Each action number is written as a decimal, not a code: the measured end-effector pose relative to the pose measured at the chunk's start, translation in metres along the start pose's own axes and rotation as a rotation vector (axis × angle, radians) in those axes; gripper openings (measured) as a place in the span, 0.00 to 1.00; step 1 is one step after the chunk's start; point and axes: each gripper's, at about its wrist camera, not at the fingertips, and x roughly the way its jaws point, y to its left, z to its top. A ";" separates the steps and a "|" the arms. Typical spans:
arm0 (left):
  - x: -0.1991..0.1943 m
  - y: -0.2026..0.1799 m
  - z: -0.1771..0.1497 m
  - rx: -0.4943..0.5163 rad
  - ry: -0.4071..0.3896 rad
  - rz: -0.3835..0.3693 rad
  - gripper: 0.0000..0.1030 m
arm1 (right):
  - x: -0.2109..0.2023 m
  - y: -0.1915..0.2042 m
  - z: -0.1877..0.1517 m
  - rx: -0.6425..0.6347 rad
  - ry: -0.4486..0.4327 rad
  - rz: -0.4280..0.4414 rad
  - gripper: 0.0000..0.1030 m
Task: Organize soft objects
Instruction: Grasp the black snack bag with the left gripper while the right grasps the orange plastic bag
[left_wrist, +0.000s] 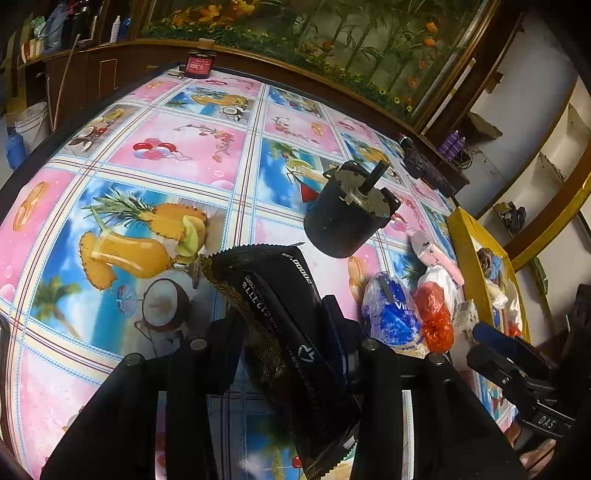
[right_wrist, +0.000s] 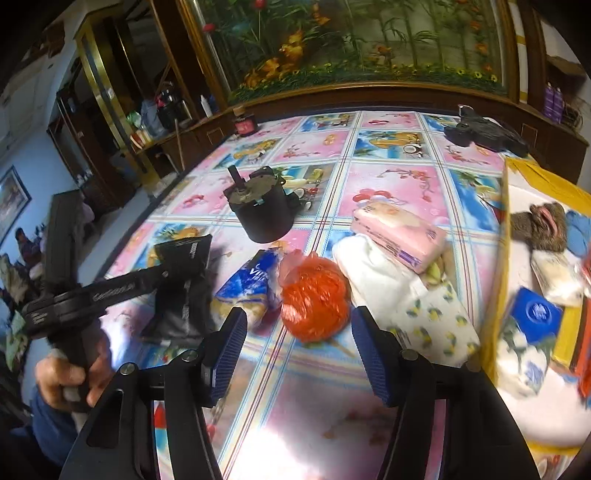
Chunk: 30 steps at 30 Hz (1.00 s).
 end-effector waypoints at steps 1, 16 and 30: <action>0.001 -0.001 -0.001 0.004 0.007 0.002 0.37 | 0.008 0.001 0.003 -0.006 0.016 -0.006 0.49; 0.003 -0.011 -0.009 0.051 -0.002 0.009 0.36 | 0.046 0.014 0.013 -0.054 0.061 -0.110 0.35; -0.018 -0.015 -0.002 0.033 -0.087 -0.156 0.36 | 0.005 -0.008 0.002 0.007 -0.133 0.028 0.25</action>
